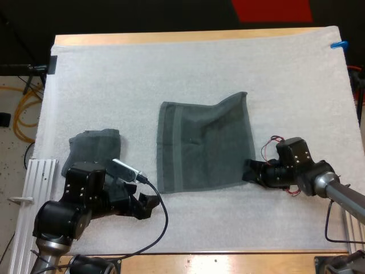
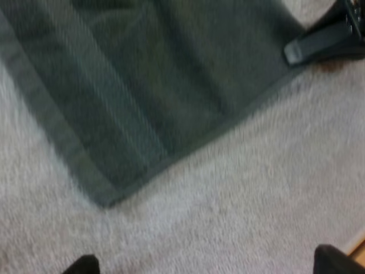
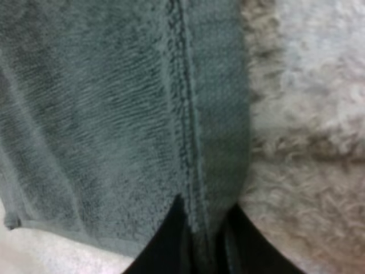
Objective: Pick towel from pile fold and stack
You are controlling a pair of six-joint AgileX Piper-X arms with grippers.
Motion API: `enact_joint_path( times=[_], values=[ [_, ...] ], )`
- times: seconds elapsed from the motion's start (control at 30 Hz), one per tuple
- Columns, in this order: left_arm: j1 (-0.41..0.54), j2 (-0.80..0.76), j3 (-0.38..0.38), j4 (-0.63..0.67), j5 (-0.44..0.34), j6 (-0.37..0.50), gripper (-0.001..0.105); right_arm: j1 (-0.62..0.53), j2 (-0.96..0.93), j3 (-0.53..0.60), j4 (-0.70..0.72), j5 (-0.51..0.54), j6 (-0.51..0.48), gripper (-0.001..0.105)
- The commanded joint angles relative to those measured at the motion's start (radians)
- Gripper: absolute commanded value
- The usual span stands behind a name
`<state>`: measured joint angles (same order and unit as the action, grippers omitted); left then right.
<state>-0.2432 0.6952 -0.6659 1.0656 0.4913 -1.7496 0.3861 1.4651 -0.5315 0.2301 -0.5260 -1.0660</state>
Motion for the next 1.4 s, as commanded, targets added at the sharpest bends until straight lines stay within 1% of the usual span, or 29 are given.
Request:
enact_joint_path(
  times=[0.0, 0.1, 0.17, 0.37, 0.5, 0.63, 0.7, 0.87, 1.03, 1.13, 1.3, 1.37],
  values=[
    [0.002, -0.001, -0.002, -0.027, 0.007, -0.005, 0.07, 0.001, -0.03, -0.001, 0.013, 0.009, -0.015, 0.0],
    [0.002, 0.001, 0.001, -0.054, 0.007, -0.009, 0.07, 0.001, -0.07, -0.001, 0.031, 0.02, -0.041, 0.0],
    [0.002, 0.015, 0.008, -0.068, 0.007, -0.03, 0.07, 0.001, -0.089, -0.001, 0.044, 0.02, -0.057, 0.0],
    [0.002, 0.116, 0.08, -0.131, 0.012, -0.083, 0.07, 0.001, -0.101, -0.001, 0.048, 0.02, -0.064, 0.0],
    [0.002, 0.225, 0.115, -0.238, 0.014, -0.125, 0.07, 0.001, -0.101, -0.001, 0.047, 0.02, -0.064, 0.0],
    [0.002, 0.378, 0.117, -0.351, 0.013, -0.186, 0.07, 0.001, -0.101, -0.001, 0.051, 0.02, -0.064, 0.0],
    [0.002, 0.439, 0.117, -0.387, 0.019, -0.211, 0.07, 0.001, -0.101, -0.001, 0.055, 0.02, -0.064, 0.0],
    [0.002, 0.6, 0.117, -0.448, 0.075, -0.244, 0.07, 0.001, -0.101, -0.001, 0.066, 0.02, -0.068, 0.0],
    [0.002, 0.724, 0.115, -0.537, 0.198, -0.26, 0.07, 0.001, -0.101, -0.001, 0.066, 0.02, -0.068, 0.0],
    [0.002, 0.764, 0.114, -0.569, 0.203, -0.288, 0.07, 0.001, -0.101, -0.001, 0.066, 0.02, -0.068, 0.0],
    [0.002, 0.785, 0.114, -0.575, 0.202, -0.289, 0.069, 0.001, -0.101, -0.001, 0.066, 0.02, -0.068, 0.0],
    [0.002, 0.785, 0.114, -0.575, 0.193, -0.292, 0.067, 0.001, -0.101, -0.001, 0.066, 0.02, -0.068, 0.0]
  ],
)
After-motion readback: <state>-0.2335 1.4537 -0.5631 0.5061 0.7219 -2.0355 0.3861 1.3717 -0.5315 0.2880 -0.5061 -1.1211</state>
